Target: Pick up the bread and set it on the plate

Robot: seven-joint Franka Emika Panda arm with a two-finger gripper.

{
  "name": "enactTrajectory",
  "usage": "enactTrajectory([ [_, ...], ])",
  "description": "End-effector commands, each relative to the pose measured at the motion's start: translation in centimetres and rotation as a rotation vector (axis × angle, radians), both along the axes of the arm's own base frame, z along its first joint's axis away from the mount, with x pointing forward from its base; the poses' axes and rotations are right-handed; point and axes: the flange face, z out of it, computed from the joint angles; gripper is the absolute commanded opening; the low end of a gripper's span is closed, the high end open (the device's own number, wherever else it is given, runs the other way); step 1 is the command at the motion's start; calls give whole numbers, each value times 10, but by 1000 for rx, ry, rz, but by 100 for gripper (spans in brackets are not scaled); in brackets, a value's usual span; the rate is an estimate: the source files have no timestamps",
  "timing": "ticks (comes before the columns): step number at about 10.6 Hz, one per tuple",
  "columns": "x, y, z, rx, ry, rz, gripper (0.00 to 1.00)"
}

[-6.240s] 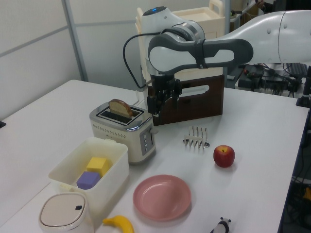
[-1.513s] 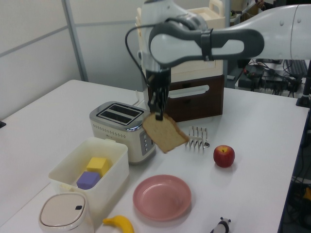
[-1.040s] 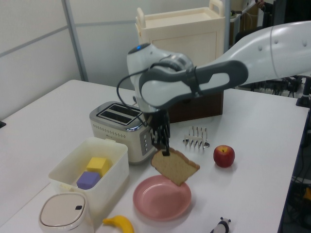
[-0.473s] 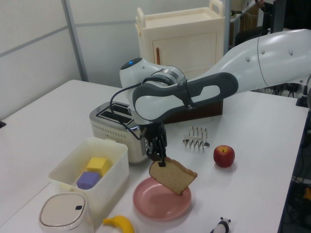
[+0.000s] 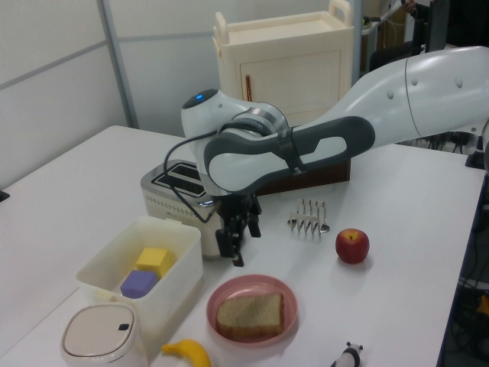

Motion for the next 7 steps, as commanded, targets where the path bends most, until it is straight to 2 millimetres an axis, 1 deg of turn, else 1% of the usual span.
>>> enactTrajectory([
  [1,-4,9,46,-3,-89,-83,100],
  [2,-3,-3,48,-7,-93,-101,100],
  [3,0,-21,50,-9,-97,-126,100],
  [5,5,-67,69,-1,-129,-204,100],
  [6,1,-83,82,1,-146,-230,100],
  [7,-8,-103,93,-4,-128,-263,100],
])
